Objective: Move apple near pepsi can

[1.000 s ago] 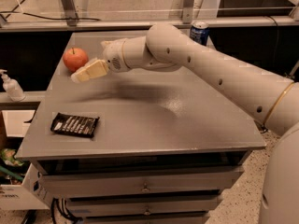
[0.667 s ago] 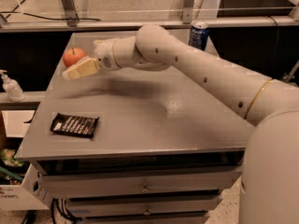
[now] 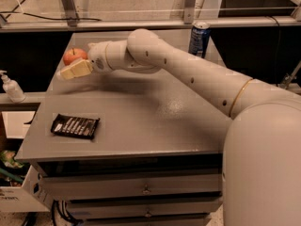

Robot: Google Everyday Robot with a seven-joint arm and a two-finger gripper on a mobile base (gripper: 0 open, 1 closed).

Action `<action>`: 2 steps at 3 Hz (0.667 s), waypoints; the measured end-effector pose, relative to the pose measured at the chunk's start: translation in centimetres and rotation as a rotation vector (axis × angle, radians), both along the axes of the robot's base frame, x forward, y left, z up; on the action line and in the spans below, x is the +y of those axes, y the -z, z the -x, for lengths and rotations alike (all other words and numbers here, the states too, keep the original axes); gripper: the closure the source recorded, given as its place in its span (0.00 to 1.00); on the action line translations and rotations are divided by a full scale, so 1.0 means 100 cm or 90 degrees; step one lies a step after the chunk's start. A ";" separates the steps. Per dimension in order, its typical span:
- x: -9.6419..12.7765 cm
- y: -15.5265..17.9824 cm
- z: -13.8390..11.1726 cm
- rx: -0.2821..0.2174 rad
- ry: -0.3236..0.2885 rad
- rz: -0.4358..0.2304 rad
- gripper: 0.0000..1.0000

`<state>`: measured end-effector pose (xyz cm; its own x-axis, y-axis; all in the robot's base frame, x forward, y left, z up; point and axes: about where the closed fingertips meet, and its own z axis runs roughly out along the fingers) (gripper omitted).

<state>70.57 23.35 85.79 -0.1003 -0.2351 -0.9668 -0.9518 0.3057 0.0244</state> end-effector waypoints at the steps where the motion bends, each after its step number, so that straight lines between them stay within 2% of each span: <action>1: 0.012 0.006 -0.006 0.005 -0.003 0.001 0.18; 2: 0.016 0.011 -0.009 0.009 -0.001 0.003 0.41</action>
Offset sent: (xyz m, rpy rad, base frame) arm 0.0146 0.0141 -0.0171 -0.0115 0.0219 -0.0125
